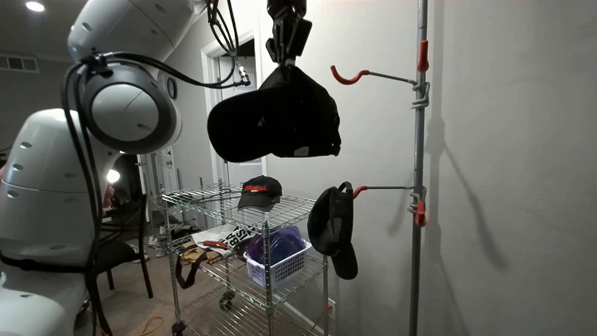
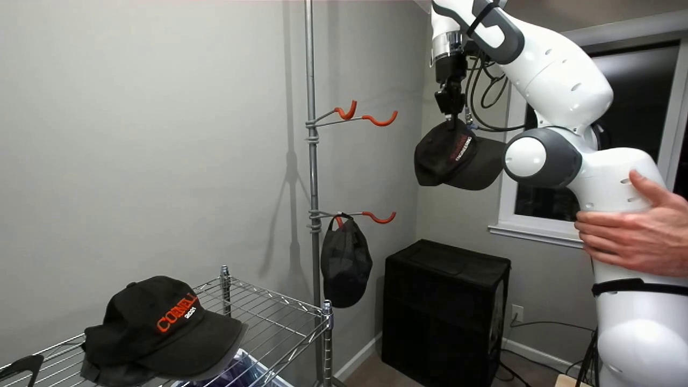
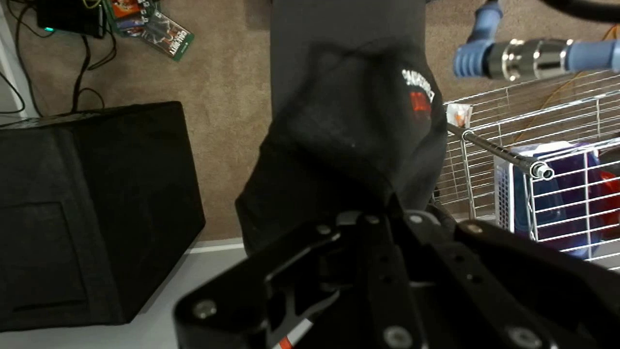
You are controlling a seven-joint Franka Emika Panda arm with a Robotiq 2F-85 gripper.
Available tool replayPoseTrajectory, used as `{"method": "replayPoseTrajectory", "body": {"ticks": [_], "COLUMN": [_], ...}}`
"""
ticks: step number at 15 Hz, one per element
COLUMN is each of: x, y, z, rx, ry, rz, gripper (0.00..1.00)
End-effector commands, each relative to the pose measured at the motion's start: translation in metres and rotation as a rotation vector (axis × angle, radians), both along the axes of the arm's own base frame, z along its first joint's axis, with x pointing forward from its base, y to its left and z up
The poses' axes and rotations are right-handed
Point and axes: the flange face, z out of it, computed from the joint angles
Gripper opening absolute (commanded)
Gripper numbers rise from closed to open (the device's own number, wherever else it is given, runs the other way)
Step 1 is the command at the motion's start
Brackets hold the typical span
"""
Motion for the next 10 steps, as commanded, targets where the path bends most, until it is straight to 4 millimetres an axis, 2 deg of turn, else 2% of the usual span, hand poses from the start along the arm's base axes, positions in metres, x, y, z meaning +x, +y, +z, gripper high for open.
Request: {"method": "replayPoseTrajectory", "body": {"ticks": [1,3,5,7,10], "x": [0.007,0.004,-0.003,-0.002,0.021], "y": [0.001,0.0,-0.01,-0.025,-0.042], "z": [-0.002,0.003,0.002,-0.01,-0.039], "rx": [0.029,0.034,0.034,0.033,0.086], "ry": [-0.028,-0.056,-0.032,0.036,0.105], "rz": [-0.019,-0.033,-0.089,-0.15,-0.146], "gripper": [0.01,0.01,0.01,0.01,0.01]}}
